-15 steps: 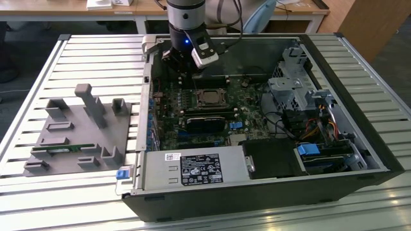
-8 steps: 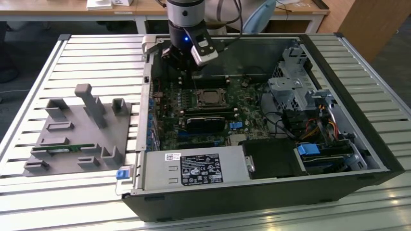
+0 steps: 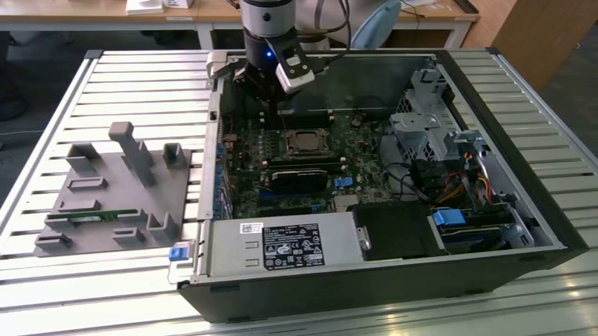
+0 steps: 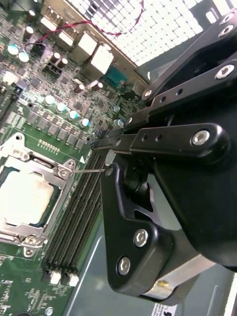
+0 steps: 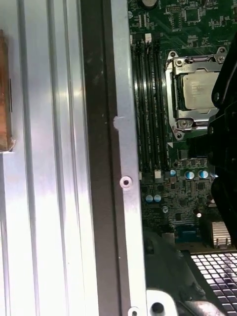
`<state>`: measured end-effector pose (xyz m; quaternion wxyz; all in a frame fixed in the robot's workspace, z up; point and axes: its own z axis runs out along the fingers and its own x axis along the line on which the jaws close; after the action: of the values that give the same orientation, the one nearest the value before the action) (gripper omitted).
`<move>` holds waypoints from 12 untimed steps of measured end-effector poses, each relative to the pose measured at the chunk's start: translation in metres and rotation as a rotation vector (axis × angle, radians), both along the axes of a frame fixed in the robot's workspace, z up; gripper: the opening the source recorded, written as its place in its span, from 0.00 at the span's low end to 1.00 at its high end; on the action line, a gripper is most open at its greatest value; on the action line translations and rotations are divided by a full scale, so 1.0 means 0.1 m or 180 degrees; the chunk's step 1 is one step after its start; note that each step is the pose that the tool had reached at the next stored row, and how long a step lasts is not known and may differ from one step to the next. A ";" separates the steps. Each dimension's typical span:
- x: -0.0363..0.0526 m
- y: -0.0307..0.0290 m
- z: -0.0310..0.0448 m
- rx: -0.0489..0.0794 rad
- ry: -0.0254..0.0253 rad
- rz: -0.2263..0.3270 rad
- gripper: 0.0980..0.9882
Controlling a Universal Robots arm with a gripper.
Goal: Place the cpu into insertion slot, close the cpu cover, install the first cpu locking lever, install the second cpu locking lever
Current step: 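Install the first cpu locking lever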
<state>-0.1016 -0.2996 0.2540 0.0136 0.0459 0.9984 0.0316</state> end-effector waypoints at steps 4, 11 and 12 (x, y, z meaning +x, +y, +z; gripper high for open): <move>0.002 0.016 -0.001 0.0000 0.0000 0.0000 0.01; 0.062 0.039 -0.006 0.0000 0.0002 0.0000 0.01; 0.075 0.041 -0.007 0.0000 0.0003 0.0000 0.01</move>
<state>-0.0941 -0.2955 0.2533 0.0131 0.0459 0.9984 0.0315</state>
